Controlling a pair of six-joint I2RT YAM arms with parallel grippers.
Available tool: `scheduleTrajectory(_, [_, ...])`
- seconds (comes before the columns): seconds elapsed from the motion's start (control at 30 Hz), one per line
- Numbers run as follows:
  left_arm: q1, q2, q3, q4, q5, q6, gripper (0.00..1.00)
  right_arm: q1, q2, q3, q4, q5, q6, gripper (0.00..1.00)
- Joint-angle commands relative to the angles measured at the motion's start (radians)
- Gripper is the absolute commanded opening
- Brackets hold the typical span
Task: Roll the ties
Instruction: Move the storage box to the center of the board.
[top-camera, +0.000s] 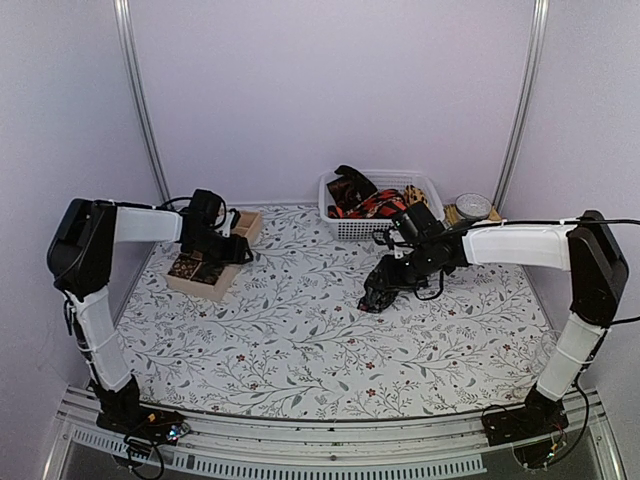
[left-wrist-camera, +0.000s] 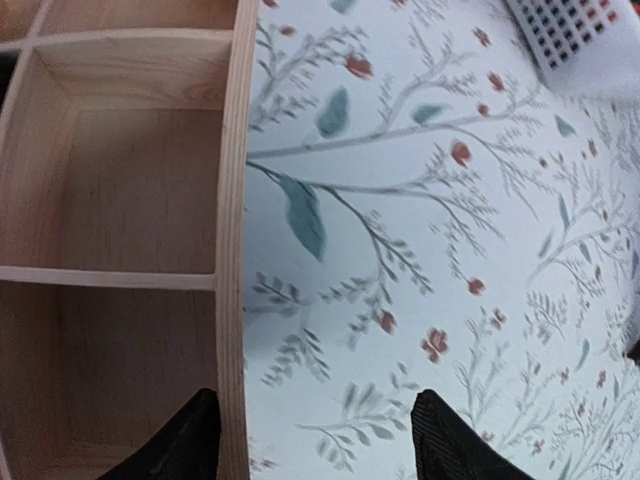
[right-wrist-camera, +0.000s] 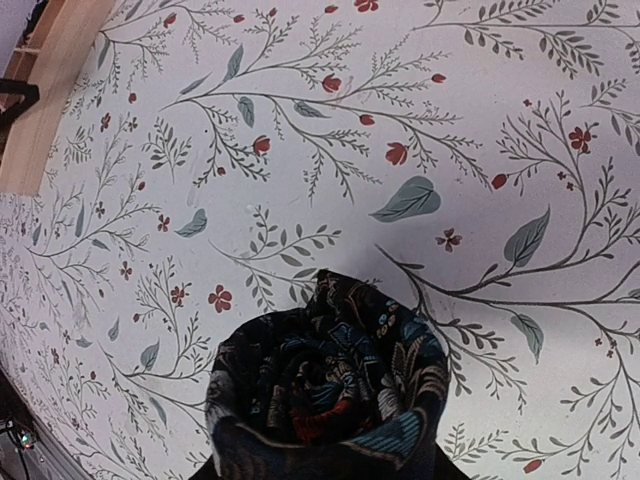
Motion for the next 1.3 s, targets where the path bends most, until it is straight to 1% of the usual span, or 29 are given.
scheduleTrajectory(0.0, [-0.145,-0.139,-0.170,0.055,0.097,-0.175,0.65,-0.012,-0.147,-0.012,0.007,-0.001,-0.002,0.06])
scheduleTrajectory(0.1, [-0.241,-0.215,-0.259,0.109,0.092,-0.268,0.66,-0.023,-0.166,-0.021,-0.003,-0.003,-0.002,0.06])
scheduleTrajectory(0.17, [-0.303,-0.243,-0.292,0.145,0.084,-0.325,0.67,-0.031,-0.185,-0.030,-0.018,0.007,-0.001,0.06])
scheduleTrajectory(0.27, [-0.389,-0.237,-0.277,0.186,0.073,-0.378,0.67,-0.041,-0.241,-0.036,-0.058,0.032,0.002,0.06])
scheduleTrajectory(0.33, [-0.440,-0.207,-0.217,0.198,0.049,-0.390,0.68,-0.048,-0.279,-0.030,-0.096,0.063,0.001,0.06])
scheduleTrajectory(0.43, [-0.473,-0.158,-0.075,0.183,0.047,-0.377,0.71,-0.059,-0.325,-0.004,-0.153,0.112,-0.005,0.06])
scheduleTrajectory(0.57, [-0.479,-0.147,0.137,0.103,0.010,-0.309,0.83,-0.076,-0.355,0.032,-0.205,0.133,-0.021,0.06])
scheduleTrajectory(0.63, [-0.460,-0.164,0.184,0.051,-0.029,-0.269,0.88,-0.078,-0.366,0.042,-0.215,0.130,-0.024,0.06])
scheduleTrajectory(0.7, [-0.418,-0.190,0.180,0.008,-0.050,-0.243,0.91,-0.078,-0.376,0.046,-0.216,0.121,-0.022,0.06])
scheduleTrajectory(0.73, [-0.395,-0.210,0.156,-0.003,-0.053,-0.236,0.92,-0.078,-0.382,0.044,-0.215,0.115,-0.021,0.06])
scheduleTrajectory(0.77, [-0.367,-0.232,0.122,-0.005,-0.057,-0.231,0.98,-0.078,-0.387,0.043,-0.214,0.114,-0.019,0.06])
scheduleTrajectory(0.8, [-0.337,-0.255,0.084,-0.006,-0.062,-0.226,1.00,-0.077,-0.397,0.040,-0.211,0.107,-0.017,0.06])
scheduleTrajectory(0.9, [-0.249,-0.310,-0.041,0.002,-0.072,-0.212,1.00,-0.077,-0.413,0.034,-0.199,0.078,-0.012,0.06])
scheduleTrajectory(0.97, [-0.181,-0.327,-0.122,0.041,-0.045,-0.208,1.00,-0.075,-0.420,0.029,-0.185,0.042,-0.007,0.06])
scheduleTrajectory(1.07, [-0.115,-0.337,-0.231,0.123,0.036,-0.242,1.00,-0.058,-0.417,0.040,-0.174,0.014,0.002,0.06])
scheduleTrajectory(1.17, [-0.084,-0.323,-0.329,0.217,0.110,-0.286,1.00,-0.032,-0.400,0.048,-0.151,-0.017,0.016,0.06])
scheduleTrajectory(1.27, [-0.081,-0.303,-0.390,0.286,0.171,-0.341,1.00,-0.014,-0.363,0.049,-0.122,-0.061,0.043,0.06])
